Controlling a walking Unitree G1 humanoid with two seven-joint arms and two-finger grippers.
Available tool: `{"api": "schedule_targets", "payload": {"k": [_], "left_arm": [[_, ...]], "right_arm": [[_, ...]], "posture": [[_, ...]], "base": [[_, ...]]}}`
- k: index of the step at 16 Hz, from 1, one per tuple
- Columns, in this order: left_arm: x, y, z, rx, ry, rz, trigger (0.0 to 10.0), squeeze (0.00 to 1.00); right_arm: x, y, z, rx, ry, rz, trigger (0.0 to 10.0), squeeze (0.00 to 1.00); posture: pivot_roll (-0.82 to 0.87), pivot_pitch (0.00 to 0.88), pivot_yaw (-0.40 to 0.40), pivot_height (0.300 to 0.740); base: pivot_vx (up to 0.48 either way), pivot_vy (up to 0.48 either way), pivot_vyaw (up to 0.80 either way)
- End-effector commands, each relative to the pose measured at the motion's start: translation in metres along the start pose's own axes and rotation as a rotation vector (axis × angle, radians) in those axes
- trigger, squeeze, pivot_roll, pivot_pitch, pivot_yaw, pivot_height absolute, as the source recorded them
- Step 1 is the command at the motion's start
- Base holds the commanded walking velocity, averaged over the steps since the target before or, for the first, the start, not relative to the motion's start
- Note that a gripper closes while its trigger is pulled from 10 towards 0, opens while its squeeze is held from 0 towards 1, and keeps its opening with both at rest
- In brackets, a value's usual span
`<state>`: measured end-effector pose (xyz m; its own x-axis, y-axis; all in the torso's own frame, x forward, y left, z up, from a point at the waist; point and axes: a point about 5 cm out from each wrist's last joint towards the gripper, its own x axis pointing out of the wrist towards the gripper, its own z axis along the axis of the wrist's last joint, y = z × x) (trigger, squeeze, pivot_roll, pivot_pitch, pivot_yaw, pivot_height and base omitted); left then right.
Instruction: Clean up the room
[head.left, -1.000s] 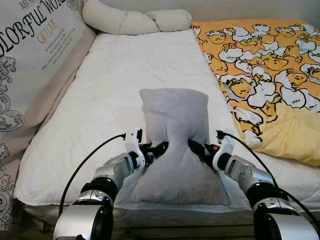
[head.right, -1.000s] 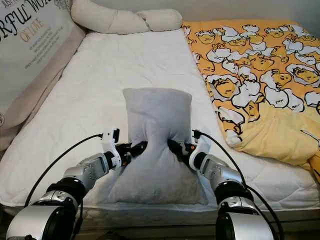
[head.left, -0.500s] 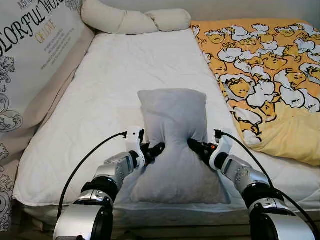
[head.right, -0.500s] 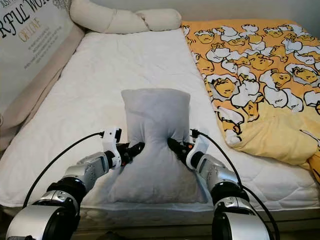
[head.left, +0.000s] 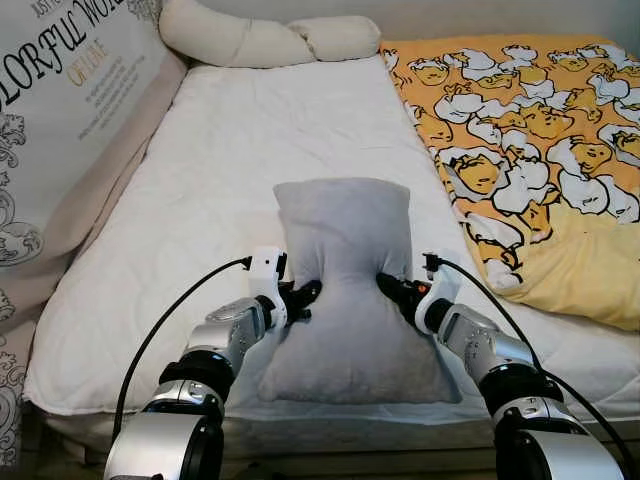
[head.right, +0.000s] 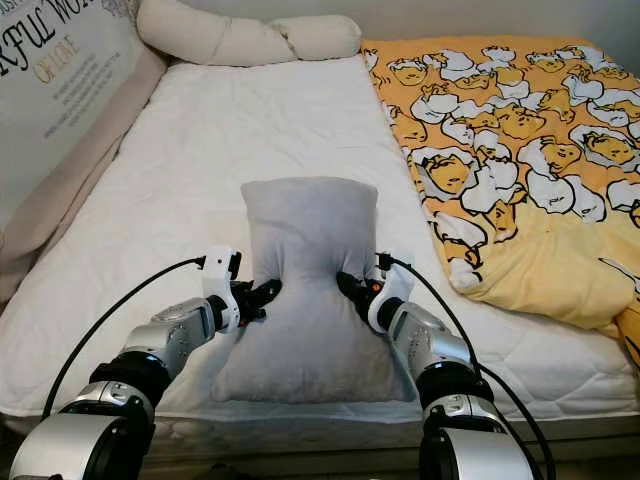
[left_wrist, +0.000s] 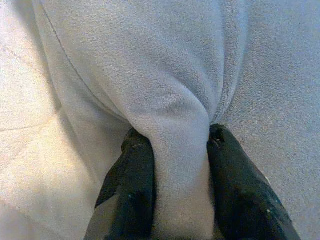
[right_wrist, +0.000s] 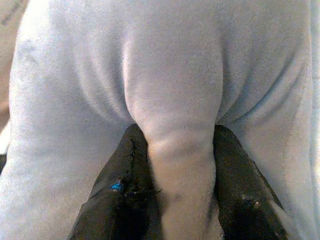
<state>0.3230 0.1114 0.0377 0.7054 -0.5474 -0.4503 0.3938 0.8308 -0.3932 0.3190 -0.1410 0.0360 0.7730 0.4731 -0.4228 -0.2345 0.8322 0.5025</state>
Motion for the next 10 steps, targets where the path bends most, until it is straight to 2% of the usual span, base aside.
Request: {"api": "schedule_targets", "payload": {"k": [1,5,7,10], "left_arm": [[-0.002,0.001,-0.01,0.018,0.059,0.009,0.0,0.0],[-0.003,-0.005,-0.002,0.023,0.013,-0.011,0.0,0.0],[-0.006,-0.013,0.01,0.035,-0.031,-0.058,0.0,0.0],[-0.015,-0.03,0.044,0.155,-0.195,-0.033,0.0,0.0]], "right_arm": [[0.001,0.002,-0.017,-0.038,0.077,-0.026,0.0,0.0],[0.002,0.011,-0.012,-0.049,0.016,0.003,0.0,0.0],[-0.001,0.02,0.002,-0.058,-0.068,0.033,0.0,0.0],[-0.01,0.04,0.03,-0.102,-0.197,0.065,0.0,0.0]], "posture": [[-0.09,0.0,0.076,0.74],[-0.07,0.0,0.06,0.74],[-0.09,0.0,0.075,0.74],[-0.09,0.0,0.067,0.74]], "base": [[0.0,0.0,0.0],[0.0,0.0,0.0],[0.0,0.0,0.0],[0.0,0.0,0.0]]}}
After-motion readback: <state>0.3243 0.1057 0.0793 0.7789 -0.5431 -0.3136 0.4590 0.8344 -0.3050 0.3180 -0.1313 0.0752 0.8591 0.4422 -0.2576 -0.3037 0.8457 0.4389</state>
